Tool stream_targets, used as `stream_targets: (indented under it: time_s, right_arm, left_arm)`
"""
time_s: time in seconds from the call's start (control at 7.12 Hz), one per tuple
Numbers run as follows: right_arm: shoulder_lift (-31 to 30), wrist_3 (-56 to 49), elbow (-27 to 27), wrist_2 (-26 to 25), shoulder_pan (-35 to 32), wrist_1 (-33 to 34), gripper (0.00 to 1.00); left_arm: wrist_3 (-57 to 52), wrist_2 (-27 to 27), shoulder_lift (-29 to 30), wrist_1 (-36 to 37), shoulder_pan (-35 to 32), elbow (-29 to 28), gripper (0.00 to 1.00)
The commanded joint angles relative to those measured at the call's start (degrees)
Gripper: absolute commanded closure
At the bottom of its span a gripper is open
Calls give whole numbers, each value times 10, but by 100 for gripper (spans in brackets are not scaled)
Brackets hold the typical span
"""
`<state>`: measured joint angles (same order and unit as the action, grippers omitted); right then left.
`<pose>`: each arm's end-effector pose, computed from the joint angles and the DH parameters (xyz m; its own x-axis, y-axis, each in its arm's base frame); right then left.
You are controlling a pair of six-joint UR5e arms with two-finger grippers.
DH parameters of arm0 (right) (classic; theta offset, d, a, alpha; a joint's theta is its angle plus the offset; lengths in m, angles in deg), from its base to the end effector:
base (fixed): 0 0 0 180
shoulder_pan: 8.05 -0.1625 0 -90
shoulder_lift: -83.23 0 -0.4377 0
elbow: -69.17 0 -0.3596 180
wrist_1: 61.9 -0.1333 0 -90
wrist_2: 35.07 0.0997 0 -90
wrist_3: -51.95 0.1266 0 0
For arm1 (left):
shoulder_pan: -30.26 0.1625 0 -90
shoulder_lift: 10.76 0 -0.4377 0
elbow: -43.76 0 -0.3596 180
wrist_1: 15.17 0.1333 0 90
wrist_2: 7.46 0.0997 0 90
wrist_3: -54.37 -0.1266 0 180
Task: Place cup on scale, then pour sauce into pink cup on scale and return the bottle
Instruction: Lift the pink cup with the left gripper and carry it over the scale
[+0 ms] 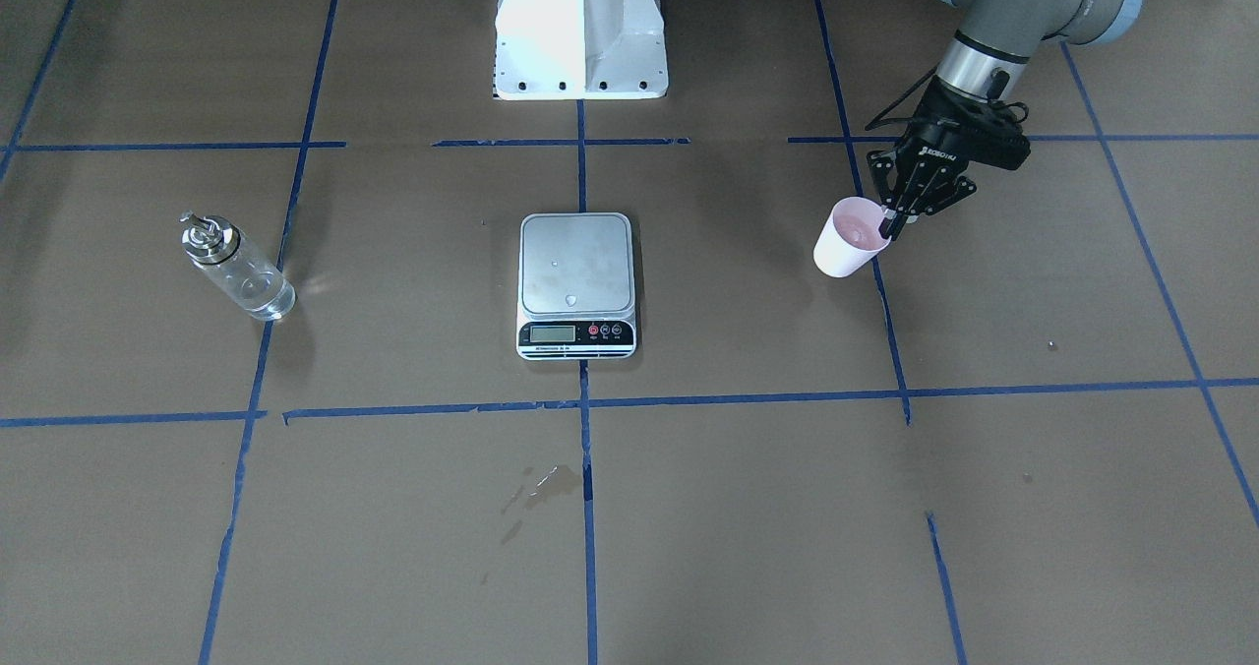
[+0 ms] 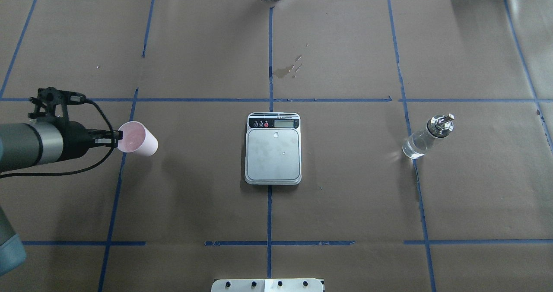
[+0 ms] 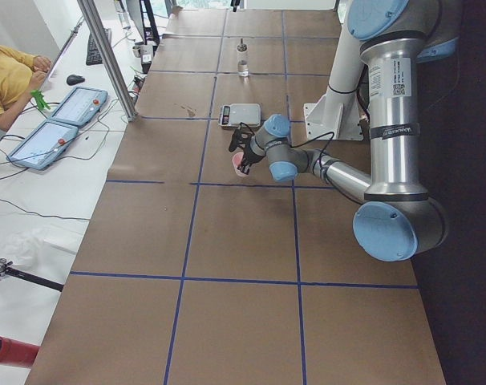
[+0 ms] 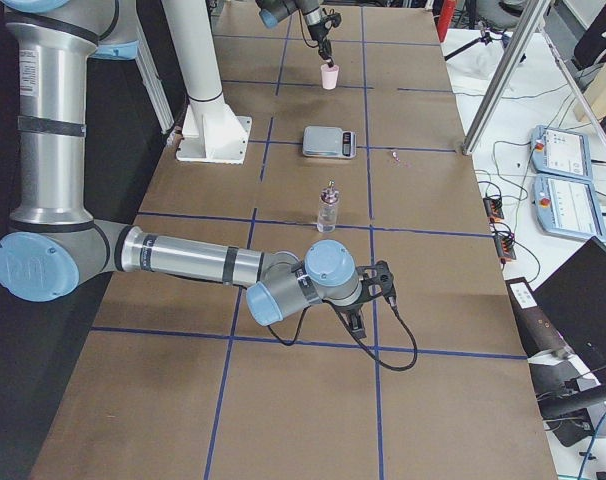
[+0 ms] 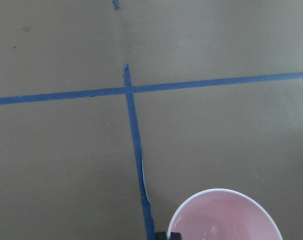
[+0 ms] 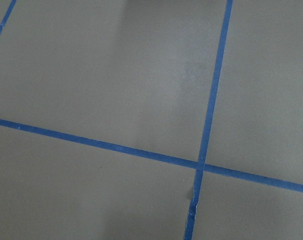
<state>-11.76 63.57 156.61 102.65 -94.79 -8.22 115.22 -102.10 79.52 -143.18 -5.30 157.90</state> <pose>0.0142 -0.4483 0.6725 0.6481 -0.2094 0.7322 -0.0824 0.9365 0.3408 0.3251 -0.3837 0.4216 0.5828 0.1802 -0.7924 0.2719 0.8757 0.3991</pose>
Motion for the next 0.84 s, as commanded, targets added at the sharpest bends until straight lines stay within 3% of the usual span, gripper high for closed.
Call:
stream_targets:
  time_s: [0.0, 0.14, 0.28, 0.56, 0.7]
  right_arm:
    - [-1, 1, -1, 0, 0, 0, 0]
    - [-1, 0, -2, 0, 0, 0, 0]
    - [-1, 1, -2, 0, 0, 0, 0]
    - [-2, 1, -2, 0, 0, 0, 0]
    - [-2, 1, -2, 0, 0, 0, 0]
  left_arm:
    - [19, 23, 176, 202, 5, -6, 100]
    - [52, 23, 284, 315, 18, -35, 100]
    - [72, 22, 359, 374, 36, -73, 100]
    - [95, 22, 421, 379, 64, -125, 100]
    - [95, 23, 423, 378, 72, -129, 100]
